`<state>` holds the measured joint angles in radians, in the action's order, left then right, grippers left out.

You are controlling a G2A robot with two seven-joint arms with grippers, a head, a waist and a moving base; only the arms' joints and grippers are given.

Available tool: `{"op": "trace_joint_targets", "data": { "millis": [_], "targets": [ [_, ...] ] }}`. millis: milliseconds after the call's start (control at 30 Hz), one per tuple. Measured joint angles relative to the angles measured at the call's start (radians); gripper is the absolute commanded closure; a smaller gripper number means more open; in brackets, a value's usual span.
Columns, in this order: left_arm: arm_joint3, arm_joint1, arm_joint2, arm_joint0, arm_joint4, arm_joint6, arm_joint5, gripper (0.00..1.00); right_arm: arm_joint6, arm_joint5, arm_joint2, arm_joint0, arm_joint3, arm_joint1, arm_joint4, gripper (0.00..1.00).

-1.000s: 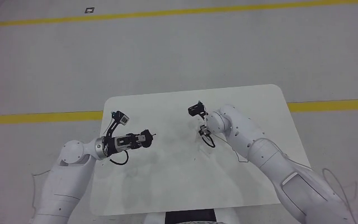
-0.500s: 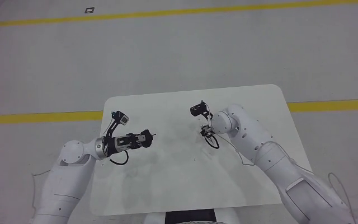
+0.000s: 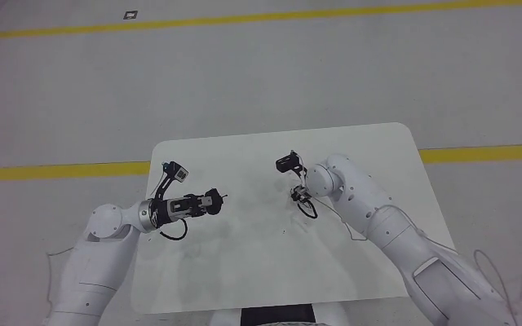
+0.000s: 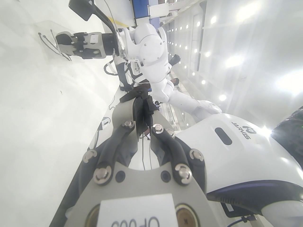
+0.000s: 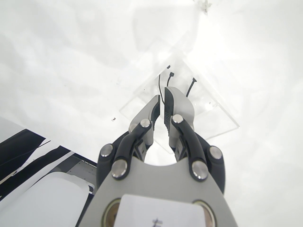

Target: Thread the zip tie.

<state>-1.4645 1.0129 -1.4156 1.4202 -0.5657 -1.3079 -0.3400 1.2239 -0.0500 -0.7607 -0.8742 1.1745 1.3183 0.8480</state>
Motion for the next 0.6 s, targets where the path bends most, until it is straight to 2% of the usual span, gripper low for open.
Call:
{"op": "trace_joint_targets", "data": {
  "millis": [133, 367, 600],
  "targets": [
    [0.0, 0.0, 0.0, 0.0, 0.0, 0.0, 0.0, 1.0, -0.002, 0.002, 0.01, 0.006, -0.016, 0.006, 0.001, 0.93],
    [0.0, 0.0, 0.0, 0.0, 0.0, 0.0, 0.0, 1.0, -0.008, 0.003, 0.023, 0.015, -0.037, 0.015, 0.015, 0.87],
    [0.0, 0.0, 0.0, 0.0, 0.0, 0.0, 0.0, 1.0, -0.021, -0.002, 0.033, 0.018, -0.047, 0.021, 0.04, 0.88]
  ]
}}
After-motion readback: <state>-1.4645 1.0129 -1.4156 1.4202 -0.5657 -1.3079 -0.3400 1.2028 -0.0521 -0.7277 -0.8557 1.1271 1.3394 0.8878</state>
